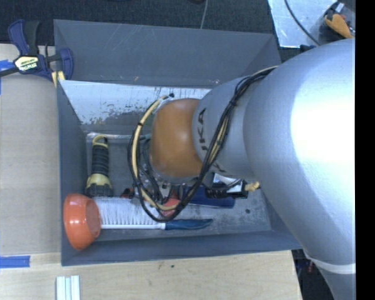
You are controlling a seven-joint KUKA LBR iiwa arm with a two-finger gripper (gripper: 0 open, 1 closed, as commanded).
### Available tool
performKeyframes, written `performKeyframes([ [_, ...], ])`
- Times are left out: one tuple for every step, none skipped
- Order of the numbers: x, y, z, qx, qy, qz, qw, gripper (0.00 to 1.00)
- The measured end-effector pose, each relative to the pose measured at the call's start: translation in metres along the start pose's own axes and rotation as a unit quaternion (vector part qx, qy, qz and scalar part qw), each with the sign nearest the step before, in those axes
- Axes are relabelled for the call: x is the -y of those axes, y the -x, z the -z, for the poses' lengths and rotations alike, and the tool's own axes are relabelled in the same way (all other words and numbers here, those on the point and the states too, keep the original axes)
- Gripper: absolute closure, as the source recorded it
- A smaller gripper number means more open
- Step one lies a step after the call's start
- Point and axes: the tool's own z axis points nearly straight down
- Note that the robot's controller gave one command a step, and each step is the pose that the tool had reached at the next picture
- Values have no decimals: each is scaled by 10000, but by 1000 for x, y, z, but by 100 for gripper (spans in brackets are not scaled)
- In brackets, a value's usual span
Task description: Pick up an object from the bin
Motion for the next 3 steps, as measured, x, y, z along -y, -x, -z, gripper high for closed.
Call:
performKeyframes([
  [0,1,1,9,6,-2,10000,100],
  [1,0,23,-18,-18,-2,10000,100],
  [-2,4,76,2,1,4,10000,100],
])
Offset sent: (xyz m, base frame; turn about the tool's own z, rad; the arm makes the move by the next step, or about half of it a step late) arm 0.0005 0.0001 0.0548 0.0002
